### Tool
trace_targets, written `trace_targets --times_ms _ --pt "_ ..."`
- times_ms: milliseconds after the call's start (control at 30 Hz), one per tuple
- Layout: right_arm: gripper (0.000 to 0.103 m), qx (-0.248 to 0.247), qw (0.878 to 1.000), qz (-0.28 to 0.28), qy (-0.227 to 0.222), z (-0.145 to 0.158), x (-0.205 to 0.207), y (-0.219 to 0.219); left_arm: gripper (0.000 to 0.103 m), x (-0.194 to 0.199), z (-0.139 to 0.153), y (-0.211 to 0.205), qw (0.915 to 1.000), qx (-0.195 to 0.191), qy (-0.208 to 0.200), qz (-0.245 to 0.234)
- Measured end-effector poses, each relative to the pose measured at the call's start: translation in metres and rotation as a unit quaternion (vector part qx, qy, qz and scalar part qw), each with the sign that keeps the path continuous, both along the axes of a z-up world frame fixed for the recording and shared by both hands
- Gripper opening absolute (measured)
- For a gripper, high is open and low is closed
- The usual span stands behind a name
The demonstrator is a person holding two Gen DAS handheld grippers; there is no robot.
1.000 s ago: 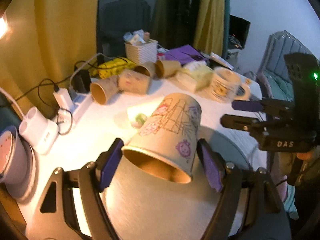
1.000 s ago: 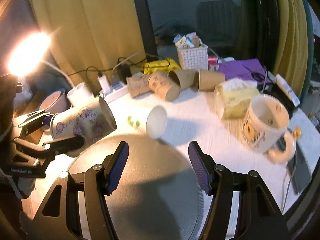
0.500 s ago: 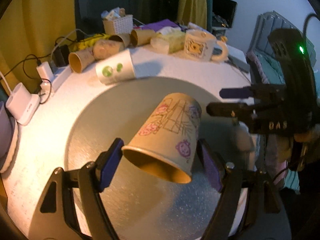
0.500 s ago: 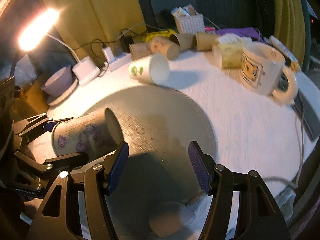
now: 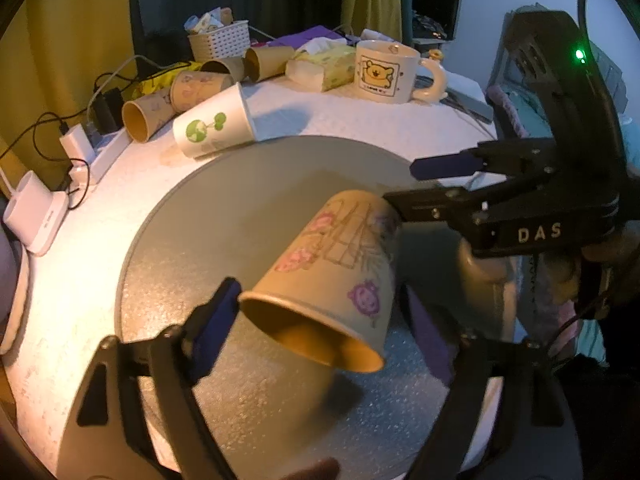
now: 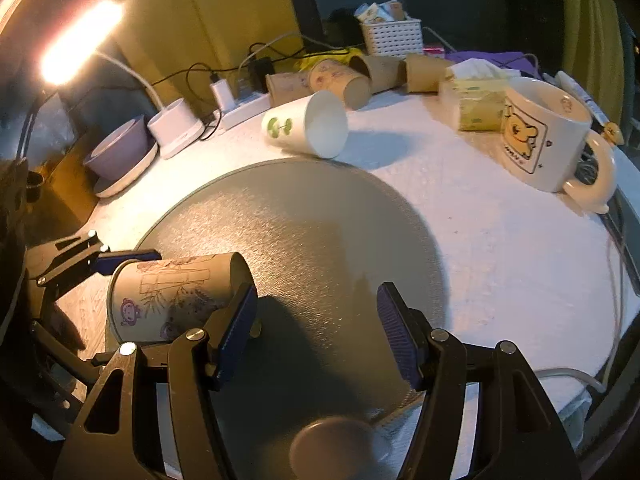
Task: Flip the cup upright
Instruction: 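Carry the lying cup over the grey mat with the right gripper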
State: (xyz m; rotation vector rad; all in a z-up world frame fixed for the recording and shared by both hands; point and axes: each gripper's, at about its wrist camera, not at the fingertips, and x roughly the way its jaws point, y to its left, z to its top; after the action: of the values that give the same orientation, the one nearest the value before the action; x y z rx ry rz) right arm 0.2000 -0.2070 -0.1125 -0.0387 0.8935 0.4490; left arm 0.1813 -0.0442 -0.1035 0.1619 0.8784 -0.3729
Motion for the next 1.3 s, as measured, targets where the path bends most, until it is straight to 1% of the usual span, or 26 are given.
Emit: trace_targets --times_ms 233,500,633,867,933,1000,1167,1233,1300 --pt "0.065 -0.016 1.0 0.018 0.004 -0.001 -0.011 0.006 0.086 -0.01 0.001 0.02 0.9989 -0.02 0.02 0.038" --pt "0.065 -0.037 0.998 0.057 0.004 0.006 -0.028 0.023 0.086 -0.026 -0.005 0.045 0.9953 -0.007 0.033 0.09" --pt "0.065 -0.052 0.995 0.088 0.004 0.008 -0.038 0.038 0.086 -0.029 -0.007 0.062 0.9917 -0.009 0.038 0.122" --pt "0.065 -0.077 0.988 0.137 0.0 0.019 -0.049 0.059 0.086 -0.03 -0.008 0.09 0.9841 -0.029 0.035 0.171" --pt "0.065 -0.086 0.984 0.158 -0.001 0.021 -0.047 0.067 0.086 -0.03 -0.008 0.097 0.9818 -0.038 0.034 0.183" --pt "0.065 -0.107 0.979 0.174 -0.009 0.022 -0.042 0.079 0.086 -0.03 -0.007 0.102 0.9799 -0.05 0.03 0.191" --pt "0.065 -0.157 0.962 0.223 -0.027 0.024 -0.023 0.114 0.086 -0.035 -0.002 0.116 0.9749 -0.077 0.017 0.208" --pt "0.069 -0.171 0.954 0.244 -0.025 0.023 -0.017 0.128 0.086 -0.036 -0.001 0.123 0.9724 -0.088 0.013 0.216" --pt "0.069 -0.182 0.949 0.258 -0.021 0.022 -0.012 0.139 0.086 -0.038 0.0 0.129 0.9703 -0.098 0.01 0.221"
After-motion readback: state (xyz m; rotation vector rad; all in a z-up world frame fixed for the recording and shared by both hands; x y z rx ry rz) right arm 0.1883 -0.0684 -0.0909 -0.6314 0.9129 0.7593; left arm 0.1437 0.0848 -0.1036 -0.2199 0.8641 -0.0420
